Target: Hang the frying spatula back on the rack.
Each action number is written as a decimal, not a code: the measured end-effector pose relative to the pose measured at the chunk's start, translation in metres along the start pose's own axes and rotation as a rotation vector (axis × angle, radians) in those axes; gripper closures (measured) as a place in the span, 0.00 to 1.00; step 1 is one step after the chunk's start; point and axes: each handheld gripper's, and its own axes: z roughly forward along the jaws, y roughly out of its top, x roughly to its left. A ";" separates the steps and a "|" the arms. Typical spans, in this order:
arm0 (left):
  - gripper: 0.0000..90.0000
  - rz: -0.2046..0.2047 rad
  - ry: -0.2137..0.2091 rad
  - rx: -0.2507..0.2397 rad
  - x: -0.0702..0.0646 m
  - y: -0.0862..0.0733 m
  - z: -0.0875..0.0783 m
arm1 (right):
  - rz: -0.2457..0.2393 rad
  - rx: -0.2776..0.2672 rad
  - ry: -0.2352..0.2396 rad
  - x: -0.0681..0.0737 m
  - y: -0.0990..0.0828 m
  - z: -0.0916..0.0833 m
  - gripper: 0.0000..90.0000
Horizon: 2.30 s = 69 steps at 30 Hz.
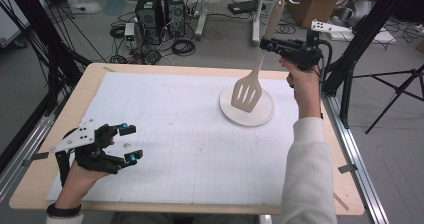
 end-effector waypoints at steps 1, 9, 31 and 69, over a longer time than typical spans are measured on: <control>0.22 -0.001 -0.002 0.001 0.000 0.000 0.000 | 0.001 -0.005 -0.002 -0.001 0.000 0.000 0.85; 0.22 0.003 -0.010 0.006 -0.001 -0.002 0.002 | 0.008 0.007 0.004 -0.004 -0.003 0.007 0.85; 0.22 -0.008 -0.005 0.006 0.000 -0.010 0.005 | -0.006 0.022 -0.259 0.008 -0.010 0.015 0.49; 0.21 0.057 0.095 0.017 0.024 -0.025 -0.020 | -0.116 0.096 -0.393 0.142 -0.191 -0.058 0.18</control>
